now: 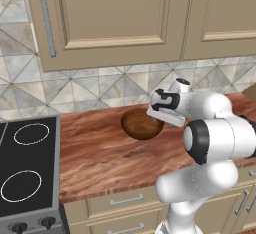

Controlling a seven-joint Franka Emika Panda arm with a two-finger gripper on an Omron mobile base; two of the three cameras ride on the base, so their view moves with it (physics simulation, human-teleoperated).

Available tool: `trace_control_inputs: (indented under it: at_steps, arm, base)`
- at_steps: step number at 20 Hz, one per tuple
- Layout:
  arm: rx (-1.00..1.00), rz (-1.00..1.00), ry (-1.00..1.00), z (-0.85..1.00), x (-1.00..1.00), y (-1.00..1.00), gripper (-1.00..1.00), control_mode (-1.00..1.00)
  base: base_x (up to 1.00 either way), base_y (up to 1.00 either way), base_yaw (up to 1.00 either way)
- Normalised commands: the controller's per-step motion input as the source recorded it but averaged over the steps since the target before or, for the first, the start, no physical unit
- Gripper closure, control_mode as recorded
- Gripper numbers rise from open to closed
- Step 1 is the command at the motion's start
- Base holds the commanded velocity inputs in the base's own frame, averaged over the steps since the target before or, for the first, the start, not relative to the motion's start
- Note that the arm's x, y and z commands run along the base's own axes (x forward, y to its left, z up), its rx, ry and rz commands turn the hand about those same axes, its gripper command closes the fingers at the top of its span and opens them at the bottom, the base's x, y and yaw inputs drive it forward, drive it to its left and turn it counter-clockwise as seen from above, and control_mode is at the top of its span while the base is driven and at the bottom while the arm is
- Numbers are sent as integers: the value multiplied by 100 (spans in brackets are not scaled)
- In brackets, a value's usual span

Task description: Pick the cup and bowl from the counter and place them on the counter next to the sink.

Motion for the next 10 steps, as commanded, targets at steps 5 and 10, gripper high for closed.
trace_control_inputs:
  at_steps: [5,10]
  arm:
    - [0,0,0,-23,-5,0,-100,-100]
    - [0,0,0,-24,0,0,-100,-100]
  base:
    - [0,0,0]
    - [0,0,0]
